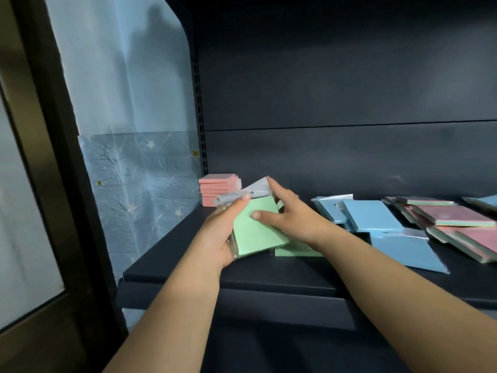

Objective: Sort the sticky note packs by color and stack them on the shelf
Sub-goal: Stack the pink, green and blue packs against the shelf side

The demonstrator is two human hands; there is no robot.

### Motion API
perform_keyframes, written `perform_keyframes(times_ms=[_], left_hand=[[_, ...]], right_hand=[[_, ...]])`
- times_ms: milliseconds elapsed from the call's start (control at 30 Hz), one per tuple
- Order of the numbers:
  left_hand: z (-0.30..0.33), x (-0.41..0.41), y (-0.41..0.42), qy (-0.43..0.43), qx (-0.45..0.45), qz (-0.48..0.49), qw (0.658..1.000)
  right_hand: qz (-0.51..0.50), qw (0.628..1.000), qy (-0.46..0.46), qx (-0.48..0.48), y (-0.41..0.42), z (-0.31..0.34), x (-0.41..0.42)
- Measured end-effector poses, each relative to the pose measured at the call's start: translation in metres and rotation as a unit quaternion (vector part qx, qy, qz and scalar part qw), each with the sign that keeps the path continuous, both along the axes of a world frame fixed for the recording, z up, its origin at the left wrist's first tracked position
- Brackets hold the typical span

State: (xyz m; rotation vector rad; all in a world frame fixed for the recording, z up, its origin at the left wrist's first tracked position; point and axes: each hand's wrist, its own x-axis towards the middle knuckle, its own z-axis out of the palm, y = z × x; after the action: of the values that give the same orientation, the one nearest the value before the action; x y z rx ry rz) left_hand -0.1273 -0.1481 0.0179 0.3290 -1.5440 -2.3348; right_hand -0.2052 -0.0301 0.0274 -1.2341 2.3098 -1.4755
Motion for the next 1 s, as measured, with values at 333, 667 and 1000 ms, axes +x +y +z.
perform_keyframes(times_ms=[333,667,1000], left_hand=[[0.003,0.002,0.005,0.046,-0.011,0.02,0.999],[0.001,0.003,0.001,0.052,0.012,0.086,0.995],[-0.004,0.002,-0.006,0.027,0.057,0.117,0.991]], right_hand=[[0.011,0.999,-0.038,-0.014,0.004,-0.004,0.0],[-0.237,0.885,0.034,0.4,0.037,-0.005,-0.011],[-0.213,0.937,-0.046,0.272,0.033,-0.011,-0.013]])
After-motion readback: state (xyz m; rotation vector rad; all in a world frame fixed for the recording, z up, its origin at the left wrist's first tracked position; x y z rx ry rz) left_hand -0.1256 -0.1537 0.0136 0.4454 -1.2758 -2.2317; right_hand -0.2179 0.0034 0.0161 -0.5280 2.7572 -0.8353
